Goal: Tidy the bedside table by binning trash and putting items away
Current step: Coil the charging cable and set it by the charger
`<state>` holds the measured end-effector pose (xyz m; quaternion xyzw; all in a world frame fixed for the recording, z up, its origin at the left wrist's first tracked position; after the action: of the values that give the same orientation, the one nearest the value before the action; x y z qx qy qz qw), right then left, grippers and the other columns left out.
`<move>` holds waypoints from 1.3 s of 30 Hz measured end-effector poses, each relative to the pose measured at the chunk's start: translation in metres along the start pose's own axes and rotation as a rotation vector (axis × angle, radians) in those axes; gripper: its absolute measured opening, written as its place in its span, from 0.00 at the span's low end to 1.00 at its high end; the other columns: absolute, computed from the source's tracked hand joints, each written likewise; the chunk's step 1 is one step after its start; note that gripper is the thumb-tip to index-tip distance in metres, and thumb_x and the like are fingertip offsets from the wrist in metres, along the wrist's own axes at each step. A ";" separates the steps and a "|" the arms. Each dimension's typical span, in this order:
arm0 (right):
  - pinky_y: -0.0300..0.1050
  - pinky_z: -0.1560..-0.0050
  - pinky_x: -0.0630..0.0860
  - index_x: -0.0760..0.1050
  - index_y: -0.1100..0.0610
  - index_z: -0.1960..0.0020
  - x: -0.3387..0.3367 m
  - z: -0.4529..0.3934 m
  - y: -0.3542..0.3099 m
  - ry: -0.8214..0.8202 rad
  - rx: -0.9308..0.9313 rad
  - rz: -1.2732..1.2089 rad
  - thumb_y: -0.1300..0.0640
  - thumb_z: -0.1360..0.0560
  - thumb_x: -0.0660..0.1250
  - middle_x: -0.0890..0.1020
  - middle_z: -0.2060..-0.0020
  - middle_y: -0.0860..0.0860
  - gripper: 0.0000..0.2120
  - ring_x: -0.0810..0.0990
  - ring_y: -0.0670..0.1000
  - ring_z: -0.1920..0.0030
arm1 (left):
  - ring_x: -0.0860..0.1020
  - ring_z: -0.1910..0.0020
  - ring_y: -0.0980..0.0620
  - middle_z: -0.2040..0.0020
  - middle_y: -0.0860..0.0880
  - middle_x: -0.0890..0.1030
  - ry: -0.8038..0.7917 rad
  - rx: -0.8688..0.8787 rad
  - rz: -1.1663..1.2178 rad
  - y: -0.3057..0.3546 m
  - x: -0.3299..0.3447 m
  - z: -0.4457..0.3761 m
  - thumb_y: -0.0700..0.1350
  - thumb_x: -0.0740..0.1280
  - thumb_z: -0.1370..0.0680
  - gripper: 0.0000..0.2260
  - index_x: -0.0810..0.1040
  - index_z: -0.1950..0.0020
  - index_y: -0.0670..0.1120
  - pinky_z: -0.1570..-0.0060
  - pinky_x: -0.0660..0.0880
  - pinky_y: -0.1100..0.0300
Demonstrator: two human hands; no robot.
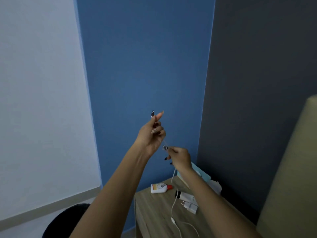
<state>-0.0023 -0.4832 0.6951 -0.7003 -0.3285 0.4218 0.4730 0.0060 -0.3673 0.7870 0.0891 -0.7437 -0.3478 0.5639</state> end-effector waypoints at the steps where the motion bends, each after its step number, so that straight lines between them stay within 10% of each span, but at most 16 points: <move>1: 0.41 0.70 0.75 0.83 0.54 0.58 0.010 0.008 0.000 -0.053 -0.029 0.061 0.50 0.23 0.66 0.79 0.71 0.49 0.11 0.81 0.51 0.66 | 0.62 0.82 0.59 0.74 0.53 0.67 0.013 0.026 -0.081 0.005 -0.003 -0.003 0.48 0.54 0.17 0.16 0.78 0.51 0.42 0.79 0.62 0.68; 4: 0.43 0.67 0.73 0.77 0.47 0.67 0.038 0.035 -0.008 -0.181 -0.141 0.197 0.53 0.21 0.64 0.78 0.73 0.47 0.15 0.74 0.45 0.73 | 0.60 0.80 0.56 0.70 0.49 0.69 0.083 0.086 -0.466 0.014 -0.019 -0.016 0.47 0.53 0.17 0.17 0.78 0.53 0.39 0.77 0.60 0.65; 8: 0.36 0.68 0.69 0.82 0.53 0.52 0.044 0.052 -0.023 -0.260 -0.196 0.283 0.56 0.23 0.64 0.79 0.69 0.47 0.08 0.75 0.44 0.69 | 0.75 0.69 0.55 0.60 0.47 0.80 -0.054 0.280 -1.335 0.023 -0.024 -0.019 0.40 0.54 0.19 0.15 0.78 0.59 0.45 0.64 0.74 0.61; 14: 0.34 0.70 0.65 0.84 0.52 0.56 -0.025 0.029 -0.059 -0.219 -0.214 0.308 0.53 0.25 0.68 0.75 0.75 0.43 0.07 0.70 0.40 0.75 | 0.81 0.67 0.56 0.62 0.45 0.84 -0.159 0.215 -1.729 0.026 -0.063 -0.013 0.36 0.56 0.22 0.13 0.80 0.55 0.43 0.63 0.76 0.66; 20: 0.46 0.66 0.65 0.83 0.50 0.58 -0.060 0.009 -0.097 -0.138 -0.355 0.191 0.52 0.24 0.68 0.75 0.70 0.51 0.07 0.69 0.50 0.69 | 0.66 0.75 0.52 0.73 0.48 0.68 -0.340 -0.117 -1.408 -0.016 -0.043 0.023 0.50 0.52 0.19 0.23 0.77 0.66 0.43 0.70 0.67 0.60; 28: 0.42 0.64 0.70 0.83 0.49 0.53 -0.028 0.012 -0.093 -0.152 -0.196 -0.136 0.48 0.21 0.63 0.76 0.64 0.48 0.11 0.71 0.45 0.66 | 0.54 0.82 0.56 0.81 0.53 0.63 -0.521 -0.402 -0.285 -0.038 0.011 0.041 0.51 0.53 0.20 0.23 0.64 0.75 0.46 0.77 0.53 0.62; 39: 0.42 0.67 0.66 0.76 0.54 0.51 0.037 0.039 -0.061 -0.434 0.050 -0.555 0.41 0.21 0.59 0.74 0.71 0.49 0.17 0.72 0.45 0.71 | 0.54 0.82 0.55 0.81 0.52 0.66 -0.550 -0.380 -0.139 -0.022 0.011 0.026 0.51 0.52 0.19 0.25 0.65 0.75 0.46 0.74 0.51 0.61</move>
<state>-0.0250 -0.4162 0.7348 -0.4666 -0.5888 0.4239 0.5058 -0.0269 -0.3787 0.7790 -0.0641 -0.7821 -0.5287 0.3237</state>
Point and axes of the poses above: each hand's wrist, its own z-axis away from the middle knuckle, its own x-axis out of the palm, y = z × x, the point moved 10 cm from there along -z, towards the middle knuckle
